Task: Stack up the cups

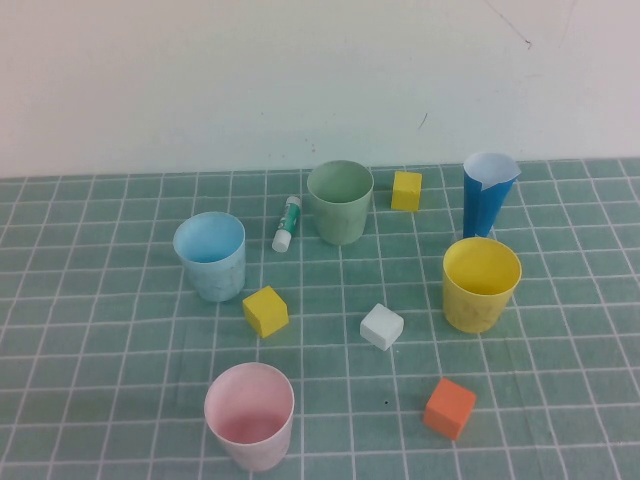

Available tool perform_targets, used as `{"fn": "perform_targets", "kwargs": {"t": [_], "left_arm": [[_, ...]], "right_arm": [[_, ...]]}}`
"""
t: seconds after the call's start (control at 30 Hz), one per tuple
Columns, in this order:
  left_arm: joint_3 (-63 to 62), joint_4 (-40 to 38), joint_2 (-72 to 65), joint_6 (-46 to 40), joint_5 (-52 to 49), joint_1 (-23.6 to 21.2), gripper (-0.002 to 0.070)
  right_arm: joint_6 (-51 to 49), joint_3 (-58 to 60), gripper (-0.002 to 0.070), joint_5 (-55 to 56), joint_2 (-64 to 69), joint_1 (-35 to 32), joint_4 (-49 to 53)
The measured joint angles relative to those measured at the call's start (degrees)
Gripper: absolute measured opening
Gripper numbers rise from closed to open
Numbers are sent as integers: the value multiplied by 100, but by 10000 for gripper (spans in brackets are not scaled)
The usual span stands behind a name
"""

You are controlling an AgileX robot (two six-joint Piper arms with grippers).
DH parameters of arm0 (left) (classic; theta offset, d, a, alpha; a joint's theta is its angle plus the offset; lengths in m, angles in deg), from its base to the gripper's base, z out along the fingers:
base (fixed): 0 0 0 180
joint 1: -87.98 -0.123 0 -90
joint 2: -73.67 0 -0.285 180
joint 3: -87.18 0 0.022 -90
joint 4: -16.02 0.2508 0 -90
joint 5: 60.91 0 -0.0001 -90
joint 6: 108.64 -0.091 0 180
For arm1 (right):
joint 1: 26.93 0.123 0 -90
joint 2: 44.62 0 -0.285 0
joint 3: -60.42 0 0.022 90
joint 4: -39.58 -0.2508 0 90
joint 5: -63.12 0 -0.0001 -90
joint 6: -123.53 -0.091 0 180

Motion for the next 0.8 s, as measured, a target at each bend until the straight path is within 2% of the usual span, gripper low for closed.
{"fn": "perform_targets", "kwargs": {"t": [0.2,0.3,0.43,0.57,0.8], "left_arm": [[-1387,443,-194,89,-3765,0,-2],[-2083,488,-786,97,-4910,0,-2],[-2779,306,-1777,-17,-6079,0,-2],[-3196,-513,-2952,-661,-6532,0,-2],[-3989,-2528,-5181,-2935,-7462,0,11]], "right_arm": [[184,-868,-3,-2177,551,0,0],[411,-1239,-3,-3134,1183,0,-82],[1311,-1533,-3,-3840,2065,0,-674],[2054,-1536,-3,-4099,2771,0,-1483],[3198,-1383,-3,-4147,3344,0,-2666]]}}
